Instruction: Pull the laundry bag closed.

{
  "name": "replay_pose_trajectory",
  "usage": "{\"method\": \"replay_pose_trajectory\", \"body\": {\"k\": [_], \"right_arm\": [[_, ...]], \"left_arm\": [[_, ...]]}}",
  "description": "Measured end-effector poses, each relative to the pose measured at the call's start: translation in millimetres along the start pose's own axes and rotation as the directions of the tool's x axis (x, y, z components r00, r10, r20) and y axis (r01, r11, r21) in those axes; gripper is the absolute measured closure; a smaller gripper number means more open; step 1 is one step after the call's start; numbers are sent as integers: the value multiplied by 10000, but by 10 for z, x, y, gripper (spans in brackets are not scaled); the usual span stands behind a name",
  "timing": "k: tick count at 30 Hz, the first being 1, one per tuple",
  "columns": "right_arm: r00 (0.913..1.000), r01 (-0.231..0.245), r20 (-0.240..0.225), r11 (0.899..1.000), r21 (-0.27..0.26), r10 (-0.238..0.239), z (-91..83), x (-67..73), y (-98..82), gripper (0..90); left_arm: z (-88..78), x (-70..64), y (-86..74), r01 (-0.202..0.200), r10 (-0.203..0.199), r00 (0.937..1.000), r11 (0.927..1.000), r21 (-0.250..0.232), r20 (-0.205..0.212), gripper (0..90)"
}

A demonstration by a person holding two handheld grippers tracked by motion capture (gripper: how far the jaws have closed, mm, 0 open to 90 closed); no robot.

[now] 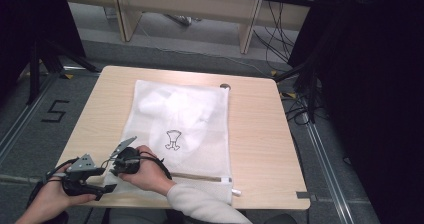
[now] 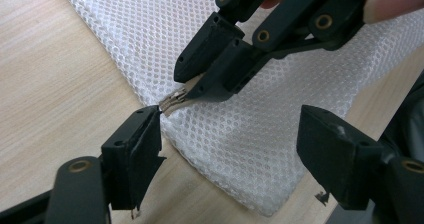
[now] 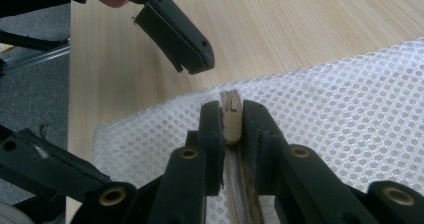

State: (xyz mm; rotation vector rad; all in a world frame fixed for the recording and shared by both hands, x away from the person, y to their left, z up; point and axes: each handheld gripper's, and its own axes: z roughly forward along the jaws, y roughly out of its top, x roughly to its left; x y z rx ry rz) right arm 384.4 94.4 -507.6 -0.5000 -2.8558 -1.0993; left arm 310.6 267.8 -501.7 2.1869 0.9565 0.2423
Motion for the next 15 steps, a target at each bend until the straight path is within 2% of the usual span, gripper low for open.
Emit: {"method": "replay_pose_trajectory", "body": {"k": [1, 2, 3, 4, 5, 7, 8, 9, 12, 13, 14, 15], "right_arm": [[9998, -194, -43, 9998, 55, 194, -6, 11, -4, 820], [9998, -174, -11, 9998, -82, 174, -9, 9, -6, 820], [10000, 79, 16, 10000, -47, -79, -27, -8, -5, 821], [10000, -11, -34, 9999, -152, 10, -35, 2, -1, 821], [10000, 15, -53, 9998, -183, -16, -42, 2, 1, 821], [9999, 71, -70, 9997, -226, -73, -71, 12, 7, 821], [9999, 142, -45, 9997, -217, -143, -94, 18, 15, 821], [9999, 151, -43, 9994, -305, -152, -113, 26, 20, 822], [10000, -11, -60, 9995, -328, 9, -176, 50, 33, 822], [9997, 223, -34, 9988, -427, -225, -231, 41, 49, 822], [9996, 268, 4, 9987, -442, -268, -261, 42, 56, 822], [9995, 322, 31, 9983, -479, -321, -285, 44, 62, 822]], "left_arm": [[3, 2, 0, 29, -29, 10000, 10000, 12, 28, 259], [6, -6, -4, 236, -236, 9997, 9997, -1, 59, 259], [8, -2, -4, 247, -247, 9997, 9997, -1, -34, 260], [5, -5, -3, 304, -304, 9995, 9995, -39, 14, 261], [-2, 7, 2, 169, -169, 9998, 9998, -87, -54, 262], [-3, 6, 3, 472, -472, 9989, 9987, -181, -40, 265], [-6, 15, 8, 379, -380, 9993, 9990, -248, -51, 269], [-1, 19, 5, 536, -539, 9985, 9983, -209, -127, 271], [-3, 21, 8, 492, -494, 9988, 9984, -263, -48, 288], [-2, 27, 11, 433, -434, 9990, 9989, -176, -83, 298], [9, 12, 19, 661, -661, 9978, 9975, -235, 2, 304], [10, 23, 27, 542, -542, 9985, 9982, -251, -6, 313]]}}
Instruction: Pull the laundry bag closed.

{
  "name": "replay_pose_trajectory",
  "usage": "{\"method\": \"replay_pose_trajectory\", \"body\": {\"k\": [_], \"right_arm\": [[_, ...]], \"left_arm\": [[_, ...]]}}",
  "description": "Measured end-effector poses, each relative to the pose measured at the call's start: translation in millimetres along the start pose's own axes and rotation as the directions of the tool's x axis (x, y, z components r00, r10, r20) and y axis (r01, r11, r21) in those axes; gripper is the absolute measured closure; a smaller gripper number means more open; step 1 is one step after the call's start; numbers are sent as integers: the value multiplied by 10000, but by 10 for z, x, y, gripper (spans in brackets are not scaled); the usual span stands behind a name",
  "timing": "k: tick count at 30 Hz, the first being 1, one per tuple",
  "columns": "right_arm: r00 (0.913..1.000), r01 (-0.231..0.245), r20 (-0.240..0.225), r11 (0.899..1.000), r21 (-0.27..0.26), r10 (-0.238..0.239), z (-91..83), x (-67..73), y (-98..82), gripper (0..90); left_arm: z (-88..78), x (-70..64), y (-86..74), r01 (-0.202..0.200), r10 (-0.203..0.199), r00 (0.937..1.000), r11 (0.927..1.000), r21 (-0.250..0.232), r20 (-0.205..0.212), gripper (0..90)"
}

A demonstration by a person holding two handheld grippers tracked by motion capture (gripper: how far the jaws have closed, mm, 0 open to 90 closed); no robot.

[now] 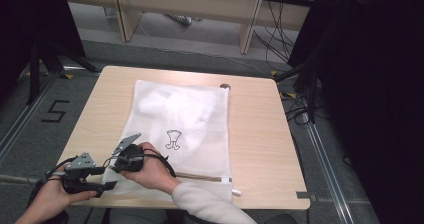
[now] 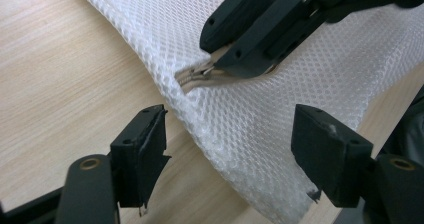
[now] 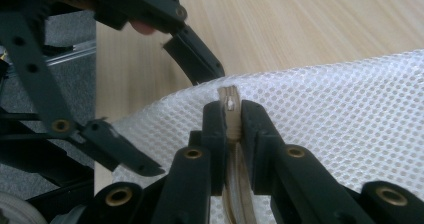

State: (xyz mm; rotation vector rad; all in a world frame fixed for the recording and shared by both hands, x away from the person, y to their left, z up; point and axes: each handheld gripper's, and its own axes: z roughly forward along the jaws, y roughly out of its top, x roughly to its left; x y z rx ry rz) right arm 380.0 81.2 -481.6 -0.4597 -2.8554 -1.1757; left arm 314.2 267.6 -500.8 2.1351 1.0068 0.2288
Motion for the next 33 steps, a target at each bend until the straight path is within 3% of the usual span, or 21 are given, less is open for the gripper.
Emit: {"method": "replay_pose_trajectory", "body": {"k": [1, 3, 4, 5, 7, 8, 10, 12, 16, 18, 20, 26, 33], "right_arm": [[10000, 0, 1, 10000, -12, 0, -24, 5, 8, 822], [9999, 118, 46, 9999, -32, -118, -64, 9, 20, 822], [9997, 254, 65, 9996, -97, -253, -72, 3, 26, 822], [10000, 76, 37, 9999, -132, -76, -78, 18, 26, 822], [9998, 182, 51, 9998, -67, -182, -99, 12, 34, 822], [9997, 224, 68, 9996, -165, -223, -96, 7, 33, 822], [9999, 95, 49, 9999, -62, -95, -101, 29, 28, 822], [9995, 316, 50, 9995, -18, -316, -98, 25, 28, 823], [9993, 374, 56, 9993, 86, -375, -113, 22, 13, 822], [9998, 181, 79, 9998, 99, -182, -124, 37, 4, 822], [9992, 389, 96, 9991, 147, -390, -133, 30, 3, 822], [9991, 370, 175, 9987, 357, -376, -146, 42, -16, 823], [9985, 459, 260, 9966, 691, -478, -131, 55, -57, 825]], "left_arm": [[6, 10, 6, 117, -117, 9998, 9999, 12, 159, 326], [12, 14, 7, 228, -228, 9997, 9997, -29, 95, 362], [28, 17, 7, 712, -706, 9970, 9973, -188, 326, 386], [31, 31, 6, 832, -823, 9956, 9964, -170, 443, 407], [24, 50, 5, 944, -934, 9941, 9954, -146, 558, 460], [31, 56, 5, 1166, -1136, 9906, 9925, -366, 761, 502], [31, 71, 13, 1377, -1339, 9879, 9894, -458, 785, 580], [39, 82, 19, 1401, -1368, 9877, 9893, -405, 754, 635], [37, 72, 23, 1401, -1376, 9876, 9897, -285, 760, 736], [29, 67, 34, 1461, -1442, 9872, 9890, -229, 679, 777], [26, 66, 39, 1552, -1535, 9860, 9876, -217, 654, 815], [19, 59, 57, 1782, -1754, 9811, 9836, -271, 816, 849], [-10, 65, 58, 2207, -2147, 9717, 9739, -539, 985, 858]]}}
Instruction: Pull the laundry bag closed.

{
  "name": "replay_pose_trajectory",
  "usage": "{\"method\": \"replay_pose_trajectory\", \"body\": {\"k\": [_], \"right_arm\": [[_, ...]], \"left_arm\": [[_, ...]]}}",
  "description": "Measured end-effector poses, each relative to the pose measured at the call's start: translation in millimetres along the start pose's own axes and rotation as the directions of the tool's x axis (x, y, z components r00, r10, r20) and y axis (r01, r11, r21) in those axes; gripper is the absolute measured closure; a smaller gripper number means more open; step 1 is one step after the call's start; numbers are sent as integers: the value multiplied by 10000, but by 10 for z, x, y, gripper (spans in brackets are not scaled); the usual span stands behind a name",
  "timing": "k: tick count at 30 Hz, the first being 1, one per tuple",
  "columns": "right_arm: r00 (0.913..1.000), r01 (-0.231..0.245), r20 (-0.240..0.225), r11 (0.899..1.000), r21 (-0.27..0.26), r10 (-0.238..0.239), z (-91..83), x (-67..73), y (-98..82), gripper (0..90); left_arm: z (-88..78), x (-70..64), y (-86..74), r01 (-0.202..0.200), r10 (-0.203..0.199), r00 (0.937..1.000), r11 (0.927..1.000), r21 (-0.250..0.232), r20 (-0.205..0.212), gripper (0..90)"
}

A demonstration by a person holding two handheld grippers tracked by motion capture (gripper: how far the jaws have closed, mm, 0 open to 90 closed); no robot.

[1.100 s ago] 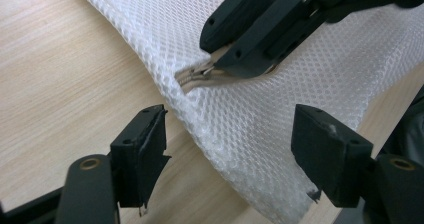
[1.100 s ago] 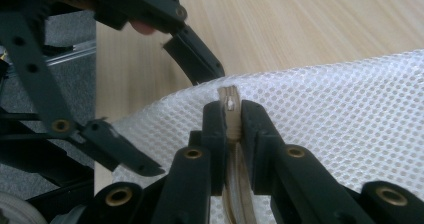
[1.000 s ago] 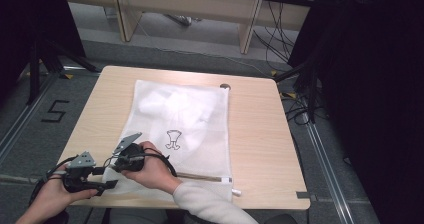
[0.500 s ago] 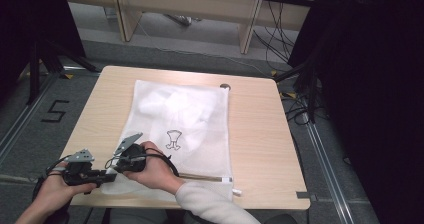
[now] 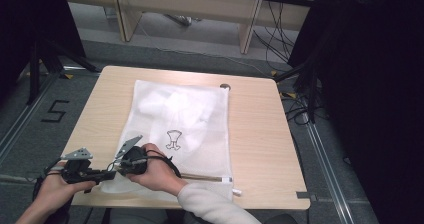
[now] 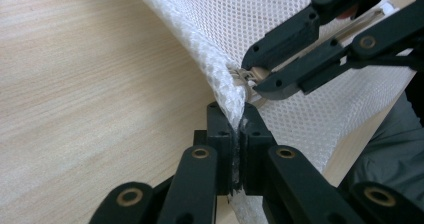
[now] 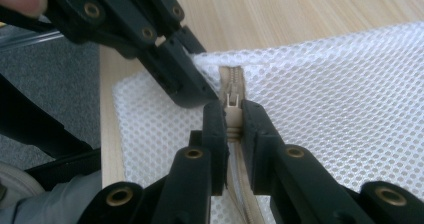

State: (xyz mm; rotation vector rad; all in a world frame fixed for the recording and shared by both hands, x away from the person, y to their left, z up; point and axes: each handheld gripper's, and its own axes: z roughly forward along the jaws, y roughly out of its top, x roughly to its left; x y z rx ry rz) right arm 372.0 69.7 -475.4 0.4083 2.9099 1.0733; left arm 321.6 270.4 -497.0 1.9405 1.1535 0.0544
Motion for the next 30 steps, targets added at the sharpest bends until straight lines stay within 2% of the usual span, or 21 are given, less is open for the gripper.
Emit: {"method": "replay_pose_trajectory", "body": {"k": [3, 5, 6, 8, 11, 14, 18, 21, 30], "right_arm": [[10000, 62, 50, 9998, 177, -63, 2, -2, -13, 826], [10000, -71, 7, 9996, 275, 71, 14, 5, -35, 826], [10000, 47, 64, 9993, 359, -49, 14, -7, -44, 826], [10000, -46, -73, 9996, 269, 48, 19, -14, -54, 826], [9999, 65, 107, 9994, 332, -68, 13, -15, -47, 826], [10000, -60, -8, 9994, 331, 61, 10, -3, -43, 826], [10000, 80, -3, 9991, 421, -80, 19, -12, -59, 826], [9999, -96, -79, 9989, 456, 99, 35, -16, -95, 826], [10000, 61, -79, 9981, 620, -56, 34, -27, -113, 826]], "left_arm": [[-11, 7, 1, 114, -114, 9999, 9999, -24, 68, 859], [-13, 9, -1, 143, -142, 9998, 9999, -68, 108, 860], [-15, 8, -3, 110, -109, 9999, 9999, -83, 117, 859], [-14, 1, 0, 57, -56, 10000, 10000, -75, 22, 859], [-19, 6, -2, 78, -77, 10000, 9999, -95, 57, 859], [-18, 6, -1, 57, -57, 10000, 9999, -100, 79, 859], [-20, 10, -4, 79, -78, 9999, 9999, -141, 77, 859], [-13, 1, -3, 44, -44, 10000, 9999, -136, 17, 858], [-22, 11, -5, 74, -73, 10000, 9998, -159, 47, 858]]}}
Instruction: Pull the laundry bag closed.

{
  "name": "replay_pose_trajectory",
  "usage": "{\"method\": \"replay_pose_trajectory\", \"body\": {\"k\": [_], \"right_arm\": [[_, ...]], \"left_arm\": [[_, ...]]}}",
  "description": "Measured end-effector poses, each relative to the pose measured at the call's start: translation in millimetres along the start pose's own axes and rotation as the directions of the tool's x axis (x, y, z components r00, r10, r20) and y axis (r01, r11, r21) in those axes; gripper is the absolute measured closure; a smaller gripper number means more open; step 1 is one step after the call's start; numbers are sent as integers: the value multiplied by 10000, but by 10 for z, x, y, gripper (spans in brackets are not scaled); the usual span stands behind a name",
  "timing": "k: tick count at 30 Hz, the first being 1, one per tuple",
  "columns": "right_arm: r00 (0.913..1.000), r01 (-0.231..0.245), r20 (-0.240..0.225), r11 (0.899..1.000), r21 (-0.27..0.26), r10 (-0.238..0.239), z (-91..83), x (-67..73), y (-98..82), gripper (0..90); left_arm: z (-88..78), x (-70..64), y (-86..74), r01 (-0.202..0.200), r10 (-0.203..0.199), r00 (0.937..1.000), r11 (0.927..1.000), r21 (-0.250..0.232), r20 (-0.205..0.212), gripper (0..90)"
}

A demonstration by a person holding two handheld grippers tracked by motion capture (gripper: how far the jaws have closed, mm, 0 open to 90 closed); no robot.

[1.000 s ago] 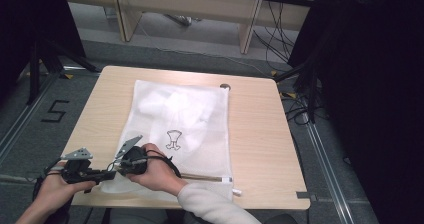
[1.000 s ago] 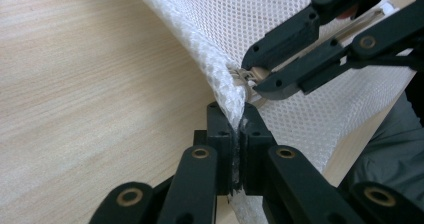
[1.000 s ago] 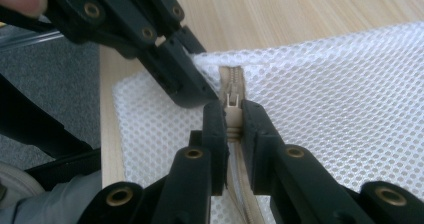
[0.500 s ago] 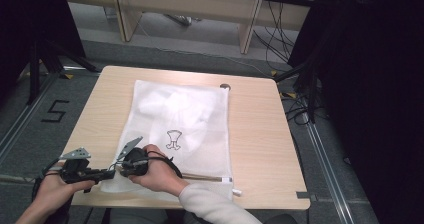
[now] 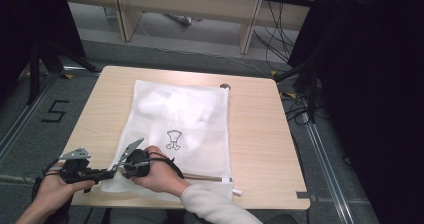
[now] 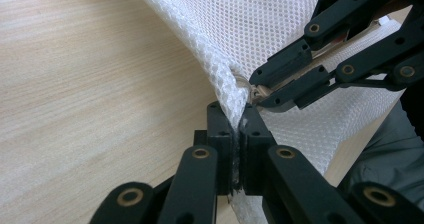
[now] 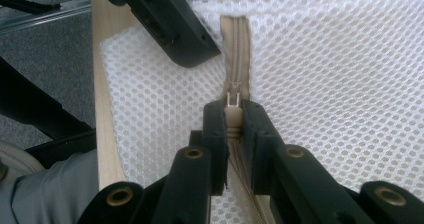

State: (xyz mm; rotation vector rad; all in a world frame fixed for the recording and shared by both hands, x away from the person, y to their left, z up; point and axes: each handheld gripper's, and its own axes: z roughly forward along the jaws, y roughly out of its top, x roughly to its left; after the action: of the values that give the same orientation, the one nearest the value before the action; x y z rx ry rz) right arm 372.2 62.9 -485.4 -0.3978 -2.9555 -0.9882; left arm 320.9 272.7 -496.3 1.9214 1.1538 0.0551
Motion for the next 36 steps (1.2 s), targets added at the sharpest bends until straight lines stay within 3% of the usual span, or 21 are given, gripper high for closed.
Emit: {"method": "replay_pose_trajectory", "body": {"k": [22, 27, 34, 35, 36], "right_arm": [[9998, -181, -55, 9998, -48, 181, -90, -16, -79, 826], [9999, 18, 111, 10000, -25, -18, -118, -30, -106, 826], [9999, -139, -61, 9998, -106, 138, -141, -27, -138, 826], [9999, 68, -82, 9998, -172, -70, -137, -38, -142, 826], [9999, -116, -71, 9999, -129, 115, -147, -32, -149, 826]], "left_arm": [[4, -11, 1, -77, 77, 10000, 9999, -77, -15, 857], [0, 0, -1, -114, 114, 9999, 9999, -93, -87, 856], [0, 1, -1, -113, 112, 9999, 9999, -104, -99, 855], [0, 0, -2, -104, 103, 9999, 9999, -101, -96, 855], [1, -1, -2, -119, 118, 9999, 9999, -88, -115, 856]]}}
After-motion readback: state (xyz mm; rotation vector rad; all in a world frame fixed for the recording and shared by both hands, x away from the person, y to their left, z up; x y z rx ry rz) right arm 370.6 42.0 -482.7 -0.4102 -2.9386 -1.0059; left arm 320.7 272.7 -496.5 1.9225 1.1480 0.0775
